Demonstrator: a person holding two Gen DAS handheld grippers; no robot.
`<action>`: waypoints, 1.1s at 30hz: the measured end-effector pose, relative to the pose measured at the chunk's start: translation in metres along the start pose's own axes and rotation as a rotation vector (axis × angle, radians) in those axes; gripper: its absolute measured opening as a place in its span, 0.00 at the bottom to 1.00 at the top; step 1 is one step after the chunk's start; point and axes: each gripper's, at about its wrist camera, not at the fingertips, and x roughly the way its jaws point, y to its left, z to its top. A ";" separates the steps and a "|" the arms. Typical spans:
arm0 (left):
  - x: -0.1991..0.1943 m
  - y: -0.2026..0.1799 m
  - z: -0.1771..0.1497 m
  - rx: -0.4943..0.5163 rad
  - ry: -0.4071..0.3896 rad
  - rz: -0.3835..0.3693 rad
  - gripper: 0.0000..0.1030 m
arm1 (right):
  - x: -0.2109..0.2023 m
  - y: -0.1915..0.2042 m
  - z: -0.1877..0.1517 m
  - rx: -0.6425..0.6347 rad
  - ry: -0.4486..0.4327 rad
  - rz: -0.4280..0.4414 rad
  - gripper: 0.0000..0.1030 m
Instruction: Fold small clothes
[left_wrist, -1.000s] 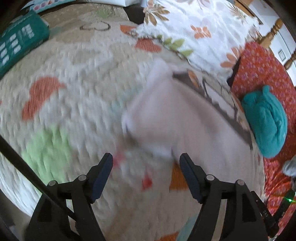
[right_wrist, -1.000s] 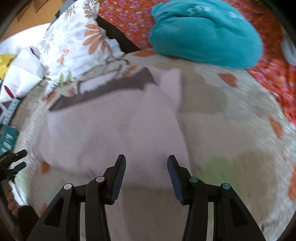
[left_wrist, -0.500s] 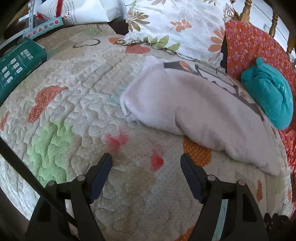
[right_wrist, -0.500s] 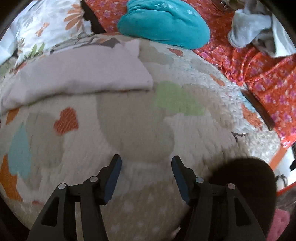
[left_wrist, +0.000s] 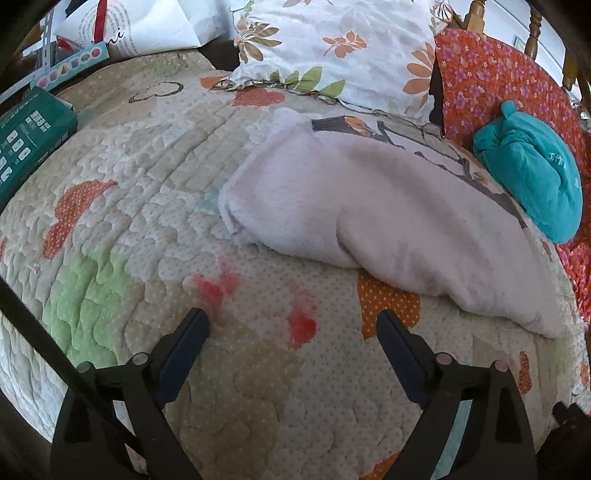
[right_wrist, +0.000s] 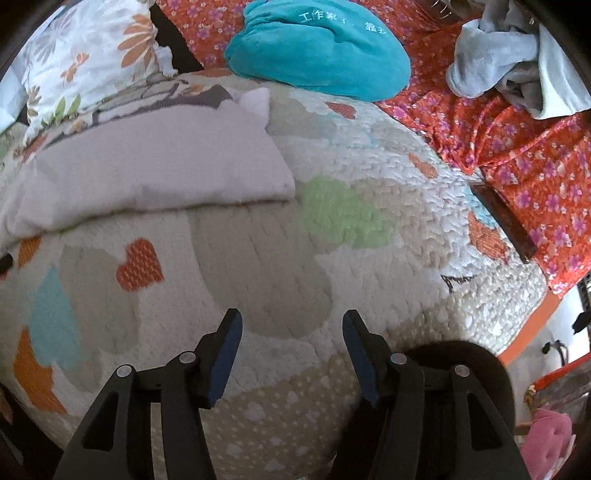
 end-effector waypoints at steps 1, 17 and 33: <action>0.001 -0.001 -0.001 0.010 -0.001 0.007 0.90 | 0.000 0.000 0.004 0.003 0.000 0.022 0.59; -0.006 -0.007 -0.005 0.026 -0.018 0.072 0.91 | 0.090 -0.048 0.099 0.273 0.079 0.456 0.62; -0.064 0.023 0.028 -0.137 -0.057 0.185 0.91 | 0.106 -0.054 0.126 0.231 -0.017 0.609 0.14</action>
